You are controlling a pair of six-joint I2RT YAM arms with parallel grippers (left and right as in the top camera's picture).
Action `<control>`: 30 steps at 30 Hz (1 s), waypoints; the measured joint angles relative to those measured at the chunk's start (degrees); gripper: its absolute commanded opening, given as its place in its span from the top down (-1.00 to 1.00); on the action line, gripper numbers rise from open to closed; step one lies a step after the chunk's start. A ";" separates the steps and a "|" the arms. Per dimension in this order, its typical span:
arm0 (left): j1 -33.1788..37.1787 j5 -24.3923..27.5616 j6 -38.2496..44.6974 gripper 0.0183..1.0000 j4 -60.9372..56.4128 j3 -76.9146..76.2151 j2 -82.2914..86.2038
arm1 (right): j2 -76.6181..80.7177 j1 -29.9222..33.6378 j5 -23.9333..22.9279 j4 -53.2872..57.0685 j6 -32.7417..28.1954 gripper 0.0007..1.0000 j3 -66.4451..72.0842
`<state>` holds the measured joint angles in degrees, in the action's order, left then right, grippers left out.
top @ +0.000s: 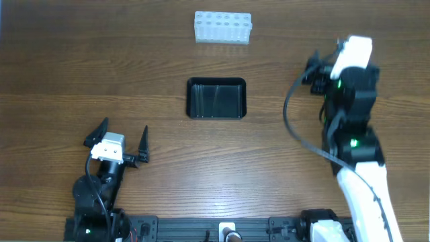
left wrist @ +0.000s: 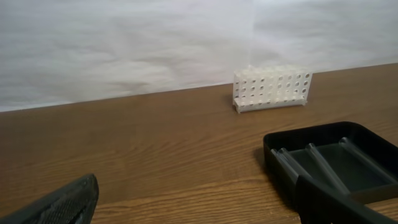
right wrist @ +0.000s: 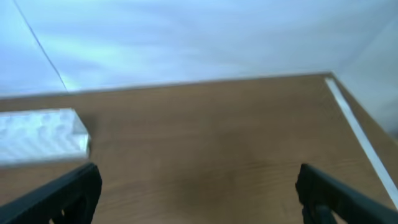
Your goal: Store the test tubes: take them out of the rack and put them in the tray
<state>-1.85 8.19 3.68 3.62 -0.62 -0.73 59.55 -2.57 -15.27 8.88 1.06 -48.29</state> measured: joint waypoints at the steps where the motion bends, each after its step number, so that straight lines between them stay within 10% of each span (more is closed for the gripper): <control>1: 0.00 0.00 0.00 -1.00 0.00 0.00 0.00 | -1.90 0.00 0.02 -1.31 -0.04 -0.99 2.89; 30: 0.00 0.00 0.00 -1.00 0.00 0.00 0.02 | -49.96 0.00 6.93 -5.64 0.22 -0.99 47.67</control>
<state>-1.85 8.19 3.68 3.62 -0.62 -0.71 9.58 -2.57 -8.34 3.25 1.28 -0.62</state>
